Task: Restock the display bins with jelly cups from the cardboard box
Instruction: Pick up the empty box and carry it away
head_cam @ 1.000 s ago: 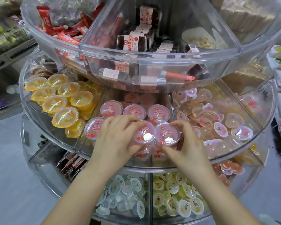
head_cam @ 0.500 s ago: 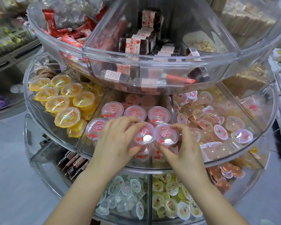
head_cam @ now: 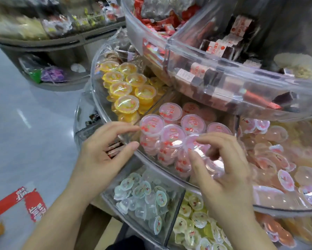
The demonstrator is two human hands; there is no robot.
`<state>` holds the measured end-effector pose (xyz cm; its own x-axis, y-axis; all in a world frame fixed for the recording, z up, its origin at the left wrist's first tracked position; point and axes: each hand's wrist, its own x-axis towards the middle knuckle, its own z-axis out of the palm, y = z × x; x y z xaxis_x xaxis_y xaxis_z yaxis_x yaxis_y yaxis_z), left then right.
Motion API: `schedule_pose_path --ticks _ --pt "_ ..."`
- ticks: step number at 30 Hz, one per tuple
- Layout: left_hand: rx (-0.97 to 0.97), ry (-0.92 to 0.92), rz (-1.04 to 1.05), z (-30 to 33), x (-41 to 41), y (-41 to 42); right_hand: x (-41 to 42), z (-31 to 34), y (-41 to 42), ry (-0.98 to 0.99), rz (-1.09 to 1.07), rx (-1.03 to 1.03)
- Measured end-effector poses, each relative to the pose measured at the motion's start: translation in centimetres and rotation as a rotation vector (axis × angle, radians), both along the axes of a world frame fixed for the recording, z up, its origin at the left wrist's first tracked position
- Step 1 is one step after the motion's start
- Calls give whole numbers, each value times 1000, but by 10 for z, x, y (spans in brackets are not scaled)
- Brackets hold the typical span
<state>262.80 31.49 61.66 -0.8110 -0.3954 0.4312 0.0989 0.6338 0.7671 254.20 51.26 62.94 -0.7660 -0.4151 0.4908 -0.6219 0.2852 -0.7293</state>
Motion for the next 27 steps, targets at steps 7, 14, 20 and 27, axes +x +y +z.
schedule_pose_path --ticks 7,14,20,27 --pt "472 -73 597 -86 144 -34 67 -47 -124 -620 713 146" --pt "841 -227 1157 -260 287 -42 168 -256 -220 -772 913 800" --pt "1085 -524 1292 -451 354 -37 192 -472 -257 -691 706 1302" --pt "1190 -727 1233 -639 355 -60 169 -642 -292 -422 545 1372"
